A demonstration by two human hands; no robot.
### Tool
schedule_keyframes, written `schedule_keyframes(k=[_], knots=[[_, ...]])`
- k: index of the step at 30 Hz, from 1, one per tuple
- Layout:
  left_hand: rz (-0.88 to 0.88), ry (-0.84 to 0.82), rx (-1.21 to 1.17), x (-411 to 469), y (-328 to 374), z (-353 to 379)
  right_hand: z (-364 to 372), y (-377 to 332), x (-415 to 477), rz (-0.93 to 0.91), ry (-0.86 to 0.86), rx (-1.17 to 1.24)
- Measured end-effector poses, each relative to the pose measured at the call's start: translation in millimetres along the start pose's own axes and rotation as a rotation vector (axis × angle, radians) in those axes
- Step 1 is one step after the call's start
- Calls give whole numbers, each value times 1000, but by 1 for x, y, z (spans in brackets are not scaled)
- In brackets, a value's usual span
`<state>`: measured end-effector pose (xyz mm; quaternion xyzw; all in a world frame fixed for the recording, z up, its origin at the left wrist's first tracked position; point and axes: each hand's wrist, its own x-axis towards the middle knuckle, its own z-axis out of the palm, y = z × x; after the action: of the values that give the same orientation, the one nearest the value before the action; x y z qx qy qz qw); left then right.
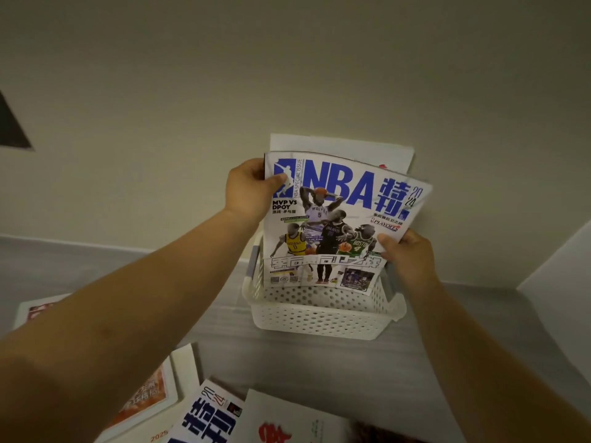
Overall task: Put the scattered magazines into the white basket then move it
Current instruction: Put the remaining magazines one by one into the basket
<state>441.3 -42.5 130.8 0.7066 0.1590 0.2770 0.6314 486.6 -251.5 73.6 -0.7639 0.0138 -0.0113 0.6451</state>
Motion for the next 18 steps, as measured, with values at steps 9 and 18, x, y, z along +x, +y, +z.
schedule_keyframes(k=[9,18], knots=[[-104,10,273,0,-62,1,17,16,11,-111,60,-65],[6,-34,544,4,-81,7,22,24,15,-82,-42,-17]])
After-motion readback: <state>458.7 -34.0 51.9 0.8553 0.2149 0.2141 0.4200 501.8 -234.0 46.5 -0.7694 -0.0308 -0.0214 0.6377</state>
